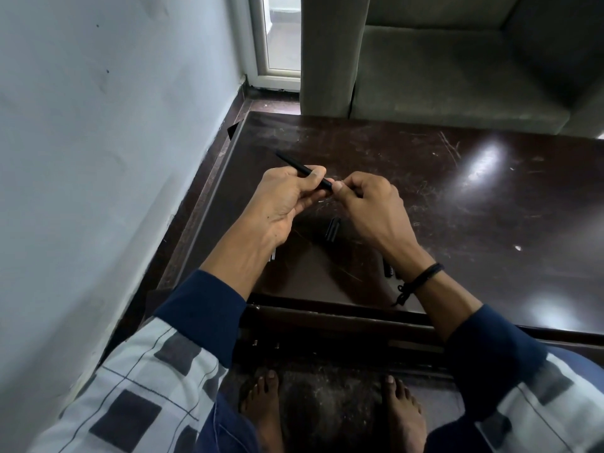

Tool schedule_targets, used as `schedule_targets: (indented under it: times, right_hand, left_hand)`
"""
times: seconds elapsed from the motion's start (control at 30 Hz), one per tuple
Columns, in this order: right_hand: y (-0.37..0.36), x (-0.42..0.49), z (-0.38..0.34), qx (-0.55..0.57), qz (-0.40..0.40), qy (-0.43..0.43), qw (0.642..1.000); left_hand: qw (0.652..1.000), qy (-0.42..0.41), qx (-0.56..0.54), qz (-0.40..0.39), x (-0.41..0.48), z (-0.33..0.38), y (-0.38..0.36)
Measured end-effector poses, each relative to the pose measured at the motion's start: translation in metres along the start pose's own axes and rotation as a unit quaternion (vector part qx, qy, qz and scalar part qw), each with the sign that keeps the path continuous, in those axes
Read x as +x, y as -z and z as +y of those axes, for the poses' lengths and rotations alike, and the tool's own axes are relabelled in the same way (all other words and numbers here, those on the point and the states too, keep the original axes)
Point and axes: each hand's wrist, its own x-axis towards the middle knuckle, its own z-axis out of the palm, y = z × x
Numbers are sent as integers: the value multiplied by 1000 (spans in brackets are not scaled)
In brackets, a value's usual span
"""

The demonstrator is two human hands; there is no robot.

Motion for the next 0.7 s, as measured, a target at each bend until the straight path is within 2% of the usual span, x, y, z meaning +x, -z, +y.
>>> schedule_targets:
  times: [0.17, 0.7]
  right_hand:
    - [1, -2, -4, 54, -18, 1, 998]
    - [-1, -4, -6, 51, -15, 18, 998]
  left_hand:
    - [1000, -3, -10, 9, -1, 2, 1]
    - [1000, -9, 2, 22, -3, 4, 2]
